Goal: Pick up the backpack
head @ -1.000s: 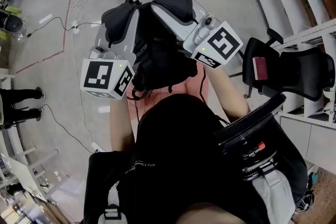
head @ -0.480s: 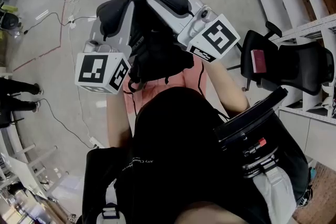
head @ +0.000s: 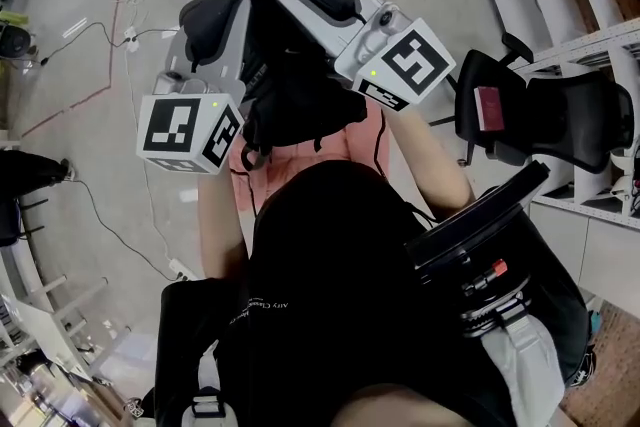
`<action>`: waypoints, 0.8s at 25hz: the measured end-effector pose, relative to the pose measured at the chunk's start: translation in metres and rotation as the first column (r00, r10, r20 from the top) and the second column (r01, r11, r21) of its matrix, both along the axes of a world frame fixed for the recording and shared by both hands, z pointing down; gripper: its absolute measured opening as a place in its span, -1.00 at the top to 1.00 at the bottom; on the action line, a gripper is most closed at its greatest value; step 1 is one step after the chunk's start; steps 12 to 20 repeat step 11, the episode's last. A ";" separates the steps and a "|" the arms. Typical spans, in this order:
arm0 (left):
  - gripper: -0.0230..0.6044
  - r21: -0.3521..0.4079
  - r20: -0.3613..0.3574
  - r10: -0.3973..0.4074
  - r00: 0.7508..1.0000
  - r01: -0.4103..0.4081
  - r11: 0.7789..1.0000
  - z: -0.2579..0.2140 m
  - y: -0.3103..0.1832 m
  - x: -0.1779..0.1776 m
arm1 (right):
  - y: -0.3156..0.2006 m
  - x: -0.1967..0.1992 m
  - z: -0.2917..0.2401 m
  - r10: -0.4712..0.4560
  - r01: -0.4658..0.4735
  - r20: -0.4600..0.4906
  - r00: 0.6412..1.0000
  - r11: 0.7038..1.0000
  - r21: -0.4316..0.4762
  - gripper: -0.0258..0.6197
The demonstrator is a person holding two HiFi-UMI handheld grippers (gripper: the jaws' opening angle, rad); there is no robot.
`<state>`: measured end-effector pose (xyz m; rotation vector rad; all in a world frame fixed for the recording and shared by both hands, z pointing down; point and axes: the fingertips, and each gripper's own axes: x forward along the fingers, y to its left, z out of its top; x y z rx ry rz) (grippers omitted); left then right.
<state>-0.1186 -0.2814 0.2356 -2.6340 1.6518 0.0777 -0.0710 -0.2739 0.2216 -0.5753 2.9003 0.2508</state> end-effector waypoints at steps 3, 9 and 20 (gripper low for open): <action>0.84 -0.007 -0.002 0.000 1.000 0.000 1.000 0.003 0.001 0.002 | 0.002 0.001 0.002 0.000 0.000 -0.008 1.000 1.000 -0.003 0.83; 0.84 -0.019 0.001 0.004 1.000 -0.004 1.000 0.007 0.003 0.002 | 0.003 0.000 0.007 0.006 -0.007 -0.012 1.000 1.000 -0.012 0.83; 0.84 -0.020 0.002 0.004 1.000 -0.004 1.000 0.007 0.002 -0.001 | 0.002 -0.002 0.007 0.006 -0.007 -0.014 1.000 1.000 -0.014 0.83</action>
